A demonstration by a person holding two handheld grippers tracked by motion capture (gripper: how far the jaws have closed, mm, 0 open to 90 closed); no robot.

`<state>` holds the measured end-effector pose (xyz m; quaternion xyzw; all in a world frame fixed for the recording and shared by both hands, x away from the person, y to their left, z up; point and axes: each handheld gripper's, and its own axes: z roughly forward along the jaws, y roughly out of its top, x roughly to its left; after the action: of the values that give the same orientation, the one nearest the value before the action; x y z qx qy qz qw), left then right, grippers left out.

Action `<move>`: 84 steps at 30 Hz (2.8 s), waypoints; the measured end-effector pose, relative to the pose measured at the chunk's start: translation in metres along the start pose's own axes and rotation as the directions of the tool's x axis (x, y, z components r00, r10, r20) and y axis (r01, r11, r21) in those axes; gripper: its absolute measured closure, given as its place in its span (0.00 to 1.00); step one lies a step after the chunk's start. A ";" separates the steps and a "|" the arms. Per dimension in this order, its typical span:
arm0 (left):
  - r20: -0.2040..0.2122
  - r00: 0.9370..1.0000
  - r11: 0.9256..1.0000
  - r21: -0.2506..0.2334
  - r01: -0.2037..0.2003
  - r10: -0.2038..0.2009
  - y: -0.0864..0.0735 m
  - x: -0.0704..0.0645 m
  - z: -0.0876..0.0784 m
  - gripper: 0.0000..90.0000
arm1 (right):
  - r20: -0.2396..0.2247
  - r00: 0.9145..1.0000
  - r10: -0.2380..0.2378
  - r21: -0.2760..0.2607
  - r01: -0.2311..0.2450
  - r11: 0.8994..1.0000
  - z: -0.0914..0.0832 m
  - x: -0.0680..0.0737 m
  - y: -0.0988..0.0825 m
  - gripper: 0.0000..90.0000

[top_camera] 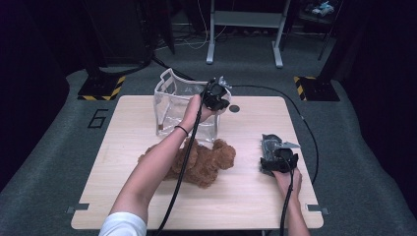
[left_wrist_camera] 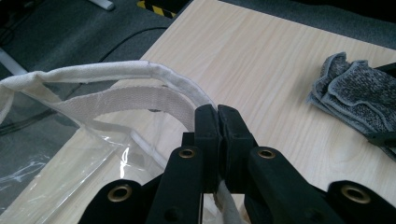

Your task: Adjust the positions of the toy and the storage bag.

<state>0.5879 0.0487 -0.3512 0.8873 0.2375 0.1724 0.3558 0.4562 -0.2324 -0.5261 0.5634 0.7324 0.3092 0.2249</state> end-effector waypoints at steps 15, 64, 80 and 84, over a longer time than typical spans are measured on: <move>-0.058 0.996 0.995 -0.080 0.068 -0.073 -0.016 0.007 -0.074 0.31 | -0.024 1.000 -0.011 0.016 0.011 1.000 -0.001 -0.002 0.004 0.03; -0.049 0.949 0.950 0.010 0.313 -0.312 -0.269 -0.033 -0.151 0.39 | -0.474 0.864 -0.168 -0.025 0.178 0.984 0.017 0.093 0.083 0.17; -0.008 0.955 0.955 -0.001 0.297 -0.297 -0.279 -0.028 -0.147 0.69 | -0.576 0.804 -0.151 -0.013 0.176 0.984 0.041 0.101 0.083 0.65; 0.008 0.958 0.958 -0.011 0.287 -0.287 -0.281 -0.026 -0.148 0.74 | -0.583 0.793 -0.175 -0.031 0.193 0.981 0.038 0.102 0.083 0.86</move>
<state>0.4117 0.2939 -0.4537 0.8418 0.3618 0.1176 0.3830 0.5120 -0.1122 -0.4925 0.3709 0.8218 0.4324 0.0101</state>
